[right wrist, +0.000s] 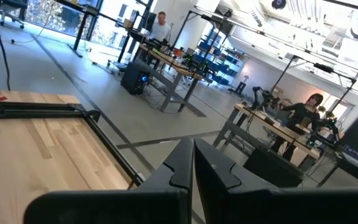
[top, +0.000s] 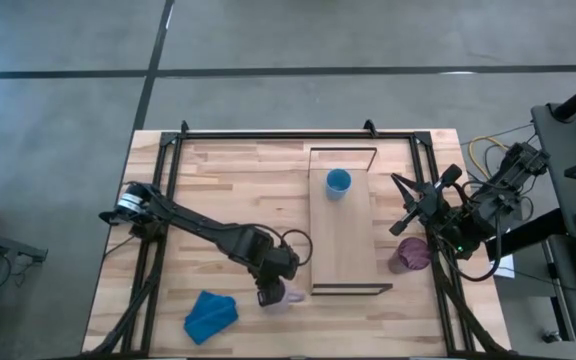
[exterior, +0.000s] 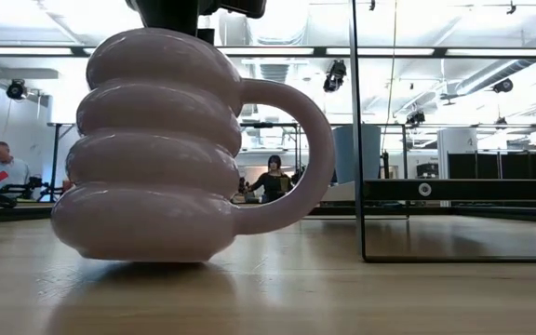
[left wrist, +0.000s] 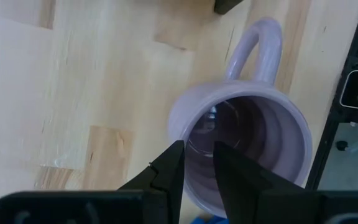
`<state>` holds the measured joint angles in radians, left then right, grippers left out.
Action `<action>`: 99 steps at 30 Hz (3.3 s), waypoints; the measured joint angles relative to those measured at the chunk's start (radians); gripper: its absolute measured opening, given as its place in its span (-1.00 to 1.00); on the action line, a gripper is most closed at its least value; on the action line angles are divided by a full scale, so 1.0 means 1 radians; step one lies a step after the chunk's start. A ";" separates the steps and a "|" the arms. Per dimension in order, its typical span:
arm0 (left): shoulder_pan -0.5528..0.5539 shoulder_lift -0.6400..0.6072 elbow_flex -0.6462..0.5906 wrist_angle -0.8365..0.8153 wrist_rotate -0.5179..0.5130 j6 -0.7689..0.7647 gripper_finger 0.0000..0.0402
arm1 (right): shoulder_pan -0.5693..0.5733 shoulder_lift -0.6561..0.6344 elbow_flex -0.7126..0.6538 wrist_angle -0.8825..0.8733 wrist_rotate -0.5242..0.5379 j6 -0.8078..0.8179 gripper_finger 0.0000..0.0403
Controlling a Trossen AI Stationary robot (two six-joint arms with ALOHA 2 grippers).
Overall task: Stack small to large cups/mugs on shelf
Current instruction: Put the purple mug on the shelf
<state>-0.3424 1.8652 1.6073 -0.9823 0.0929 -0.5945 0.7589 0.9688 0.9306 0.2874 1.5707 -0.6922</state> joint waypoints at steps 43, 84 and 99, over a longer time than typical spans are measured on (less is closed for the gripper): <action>-0.006 0.002 -0.079 0.088 -0.020 0.000 -0.63 | 0.000 -0.001 0.000 -0.030 0.000 0.003 -0.96; 0.352 0.079 0.380 -0.102 -0.259 0.352 -0.96 | 0.000 0.000 0.000 -0.030 0.000 0.011 -0.96; 0.354 0.312 0.571 -0.051 -0.254 0.475 -0.96 | 0.000 -0.006 0.000 -0.052 0.000 0.026 -0.96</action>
<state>0.0115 2.1774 2.1784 -1.0333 -0.1613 -0.1194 0.7588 0.9627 0.9310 0.2356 1.5707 -0.6662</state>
